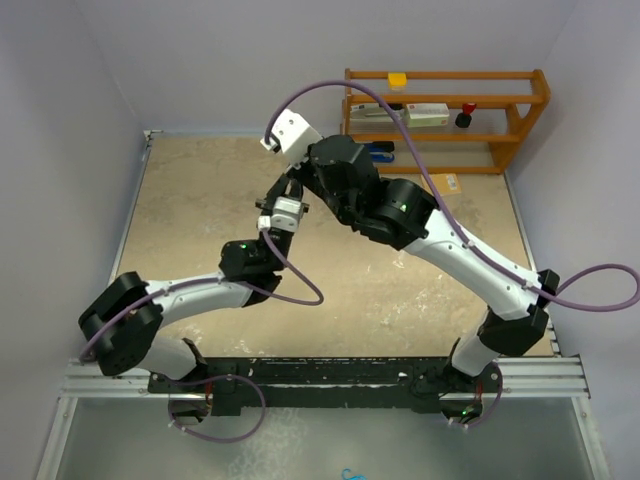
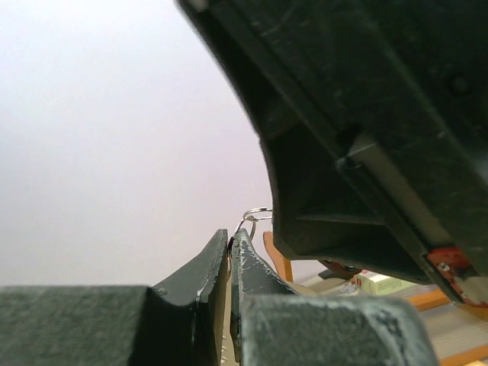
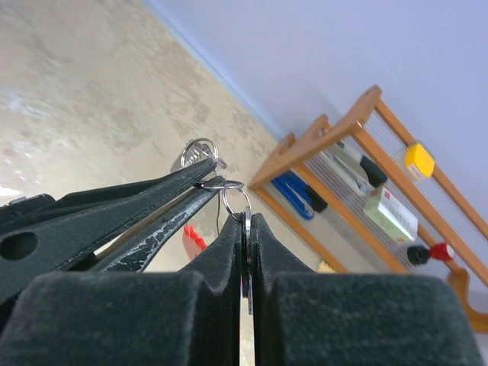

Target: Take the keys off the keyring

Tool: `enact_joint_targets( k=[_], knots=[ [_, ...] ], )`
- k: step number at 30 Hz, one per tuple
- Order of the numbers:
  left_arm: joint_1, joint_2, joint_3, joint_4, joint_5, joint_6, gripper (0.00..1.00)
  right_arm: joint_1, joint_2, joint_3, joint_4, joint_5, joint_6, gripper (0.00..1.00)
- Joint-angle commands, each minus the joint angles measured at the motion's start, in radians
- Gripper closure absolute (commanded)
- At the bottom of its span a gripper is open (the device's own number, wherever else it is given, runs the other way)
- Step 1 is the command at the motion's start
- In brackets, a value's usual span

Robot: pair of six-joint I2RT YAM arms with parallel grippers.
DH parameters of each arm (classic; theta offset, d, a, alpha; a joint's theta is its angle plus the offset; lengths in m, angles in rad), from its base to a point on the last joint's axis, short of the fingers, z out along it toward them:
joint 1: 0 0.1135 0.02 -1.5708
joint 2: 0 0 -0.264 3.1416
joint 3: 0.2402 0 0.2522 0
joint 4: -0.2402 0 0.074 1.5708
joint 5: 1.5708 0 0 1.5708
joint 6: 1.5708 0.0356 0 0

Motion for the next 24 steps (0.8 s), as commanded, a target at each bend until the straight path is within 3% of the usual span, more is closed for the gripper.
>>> enact_joint_targets(
  k=[1,13,24],
  knots=[
    [0.012,-0.115,-0.042,0.082,-0.032,0.015,1.00,0.001,-0.086,0.013,0.140,0.017,-0.041,1.00],
    [0.012,-0.140,-0.065,0.203,-0.042,0.070,1.00,0.001,-0.106,-0.030,0.183,0.001,-0.044,1.00],
    [0.012,-0.081,0.088,0.205,-0.070,0.186,1.00,0.000,-0.129,-0.041,0.158,-0.015,-0.020,1.00]
  ],
)
